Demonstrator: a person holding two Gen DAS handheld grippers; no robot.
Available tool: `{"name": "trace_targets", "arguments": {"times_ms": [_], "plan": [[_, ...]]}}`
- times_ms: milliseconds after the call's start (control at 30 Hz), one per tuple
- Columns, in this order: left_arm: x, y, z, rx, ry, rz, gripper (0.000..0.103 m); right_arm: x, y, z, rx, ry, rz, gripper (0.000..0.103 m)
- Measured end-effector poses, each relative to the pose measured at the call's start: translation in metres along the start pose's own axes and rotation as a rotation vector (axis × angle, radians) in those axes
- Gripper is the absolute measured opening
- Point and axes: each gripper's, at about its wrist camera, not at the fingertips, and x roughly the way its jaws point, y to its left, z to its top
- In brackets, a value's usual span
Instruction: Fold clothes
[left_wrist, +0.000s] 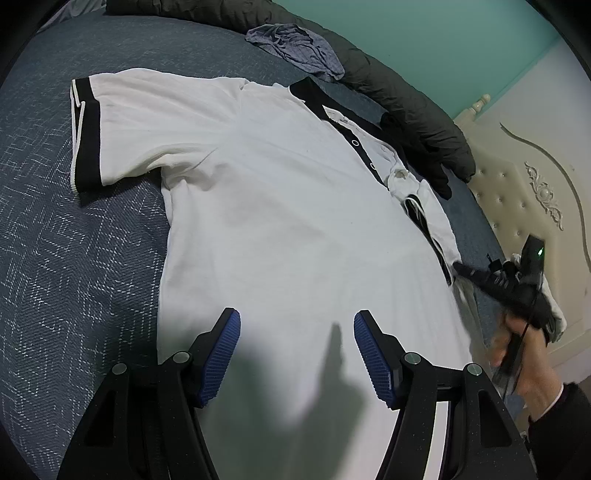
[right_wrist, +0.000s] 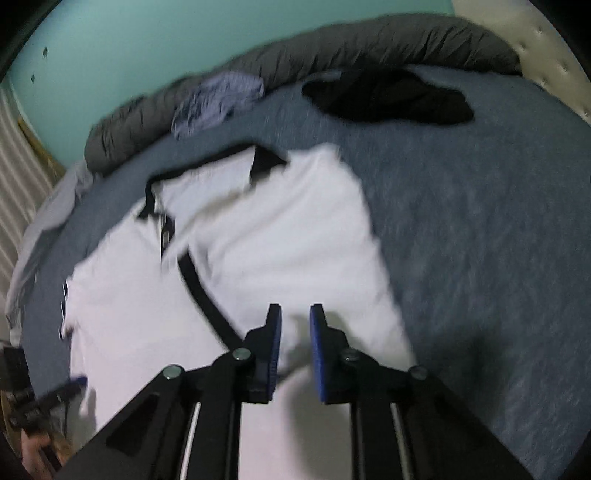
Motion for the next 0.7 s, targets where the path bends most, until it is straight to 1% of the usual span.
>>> {"name": "trace_targets", "arguments": {"times_ms": [67, 133, 200, 300, 333, 400, 500, 533, 600, 700], "plan": [[-0.001, -0.001, 0.000, -0.001, -0.003, -0.001, 0.069, 0.009, 0.005, -0.014, -0.010, 0.038, -0.022, 0.014], [-0.001, -0.001, 0.001, -0.003, -0.006, -0.003, 0.069, 0.012, 0.005, -0.024, -0.001, 0.042, -0.031, 0.014], [-0.002, -0.002, 0.001, -0.004, -0.008, -0.004, 0.069, 0.009, 0.003, -0.028, 0.027, 0.025, -0.027, 0.014], [-0.003, -0.002, 0.002, -0.006, -0.012, -0.007, 0.069, -0.005, -0.001, -0.027, 0.085, -0.042, 0.009, 0.014], [-0.003, -0.003, 0.002, -0.007, -0.014, -0.007, 0.069, -0.007, 0.000, -0.027, 0.093, -0.052, 0.012, 0.014], [-0.003, -0.003, 0.003, -0.005, -0.016, -0.003, 0.069, -0.006, 0.003, -0.024, 0.107, -0.059, 0.022, 0.014], [-0.003, -0.005, 0.004, -0.004, -0.019, 0.002, 0.069, 0.004, 0.003, -0.031, 0.168, -0.031, 0.037, 0.014], [-0.004, -0.006, 0.005, -0.003, -0.021, 0.003, 0.069, 0.003, 0.002, -0.034, 0.193, -0.037, 0.048, 0.016], [-0.004, -0.007, 0.006, -0.002, -0.025, 0.005, 0.069, -0.006, -0.002, -0.038, 0.224, -0.069, 0.063, 0.016], [-0.003, -0.013, 0.007, 0.017, -0.029, 0.008, 0.069, -0.019, -0.006, -0.038, 0.241, -0.107, 0.054, 0.016]]}}
